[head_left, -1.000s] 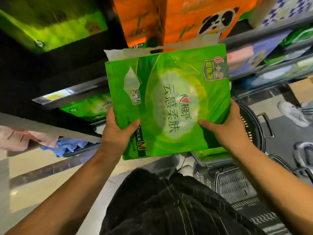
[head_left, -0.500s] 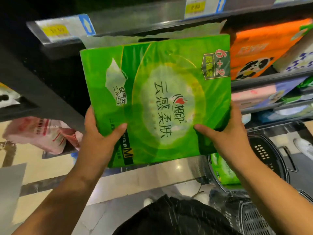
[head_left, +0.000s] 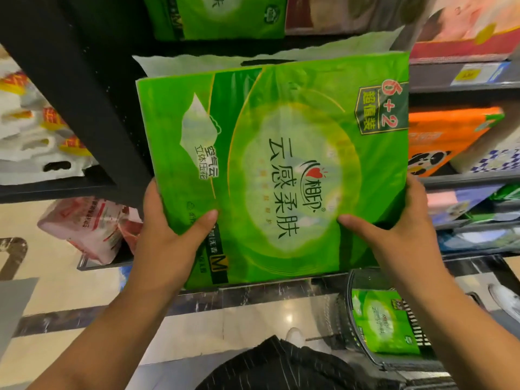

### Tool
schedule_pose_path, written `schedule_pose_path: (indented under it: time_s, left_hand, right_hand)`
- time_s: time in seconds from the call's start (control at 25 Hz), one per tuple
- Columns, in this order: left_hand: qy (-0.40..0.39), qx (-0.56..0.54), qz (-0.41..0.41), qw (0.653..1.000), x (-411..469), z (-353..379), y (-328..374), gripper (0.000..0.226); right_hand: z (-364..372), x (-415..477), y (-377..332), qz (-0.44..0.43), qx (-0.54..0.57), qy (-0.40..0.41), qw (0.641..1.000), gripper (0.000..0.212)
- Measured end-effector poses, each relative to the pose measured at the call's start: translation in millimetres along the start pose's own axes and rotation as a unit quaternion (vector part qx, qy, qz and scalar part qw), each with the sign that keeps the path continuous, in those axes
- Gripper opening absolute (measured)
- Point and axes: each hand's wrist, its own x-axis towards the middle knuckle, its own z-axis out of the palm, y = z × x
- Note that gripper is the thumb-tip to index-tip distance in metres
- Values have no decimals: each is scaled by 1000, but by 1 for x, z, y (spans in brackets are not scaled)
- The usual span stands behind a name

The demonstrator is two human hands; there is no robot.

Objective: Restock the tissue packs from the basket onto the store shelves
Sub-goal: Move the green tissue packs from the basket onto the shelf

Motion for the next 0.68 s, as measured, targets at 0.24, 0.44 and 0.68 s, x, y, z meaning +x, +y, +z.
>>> schedule_pose_path:
  time_s: [0.24,0.44,0.68]
  left_hand:
    - [21,-29,70,997,16,-5,45,75]
    - [35,-36,113,992,50,-14,77,73]
    - [42,-40,153,987,87,-17,125,69]
  right_hand:
    - [-7,32,-37,-72,34,7,997,91]
    - [-4,66,-67,-119,53,22,991,92]
    - [1,113,-102,-147,85,39,985,90]
